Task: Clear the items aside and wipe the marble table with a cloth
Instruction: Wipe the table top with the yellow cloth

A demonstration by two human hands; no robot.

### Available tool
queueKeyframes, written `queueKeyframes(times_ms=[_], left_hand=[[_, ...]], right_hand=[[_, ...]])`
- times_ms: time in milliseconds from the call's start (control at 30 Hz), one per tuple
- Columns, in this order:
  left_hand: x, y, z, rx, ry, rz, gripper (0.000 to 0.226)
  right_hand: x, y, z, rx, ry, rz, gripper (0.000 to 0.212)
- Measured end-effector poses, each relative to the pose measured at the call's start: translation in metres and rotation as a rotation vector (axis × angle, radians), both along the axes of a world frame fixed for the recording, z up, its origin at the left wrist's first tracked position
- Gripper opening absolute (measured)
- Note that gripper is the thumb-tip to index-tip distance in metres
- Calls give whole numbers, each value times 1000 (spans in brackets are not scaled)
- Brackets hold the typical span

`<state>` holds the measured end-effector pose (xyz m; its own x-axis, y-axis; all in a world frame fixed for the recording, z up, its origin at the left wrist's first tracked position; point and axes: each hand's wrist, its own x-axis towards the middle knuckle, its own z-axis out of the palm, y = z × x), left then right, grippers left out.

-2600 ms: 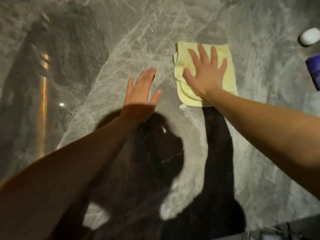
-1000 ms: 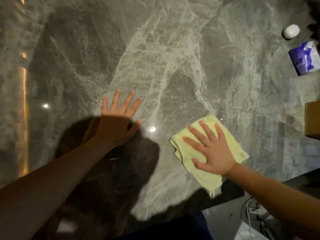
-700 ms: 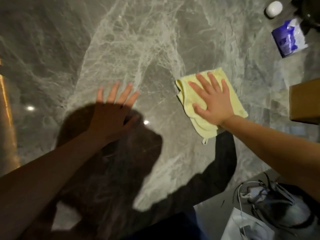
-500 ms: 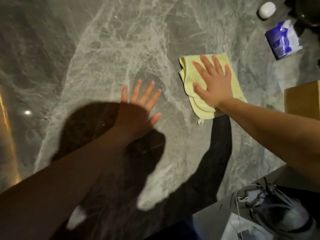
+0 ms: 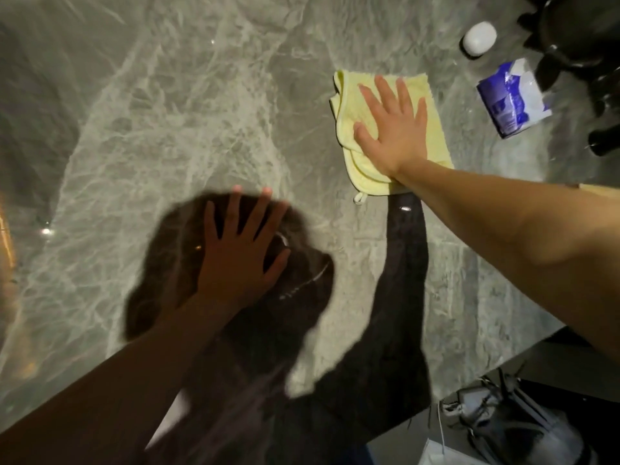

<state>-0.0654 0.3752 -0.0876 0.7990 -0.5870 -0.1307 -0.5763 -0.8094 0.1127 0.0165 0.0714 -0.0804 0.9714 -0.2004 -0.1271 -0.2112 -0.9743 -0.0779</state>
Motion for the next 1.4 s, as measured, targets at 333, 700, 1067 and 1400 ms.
queueKeyframes(times_ms=[333, 700, 1067, 1400], left_hand=[[2, 0, -1, -55, 3, 23, 67], [-12, 5, 5, -242, 68, -150, 56], [18, -52, 8, -97, 82, -78, 62], [18, -56, -1, -12, -61, -126, 57]], right_hand=[[-108, 82, 1, 52, 24, 118, 65], [-305, 131, 5, 149, 82, 212, 83], [-294, 48, 1, 75, -3, -192, 64], [-181, -58, -3, 18, -5, -369, 67]])
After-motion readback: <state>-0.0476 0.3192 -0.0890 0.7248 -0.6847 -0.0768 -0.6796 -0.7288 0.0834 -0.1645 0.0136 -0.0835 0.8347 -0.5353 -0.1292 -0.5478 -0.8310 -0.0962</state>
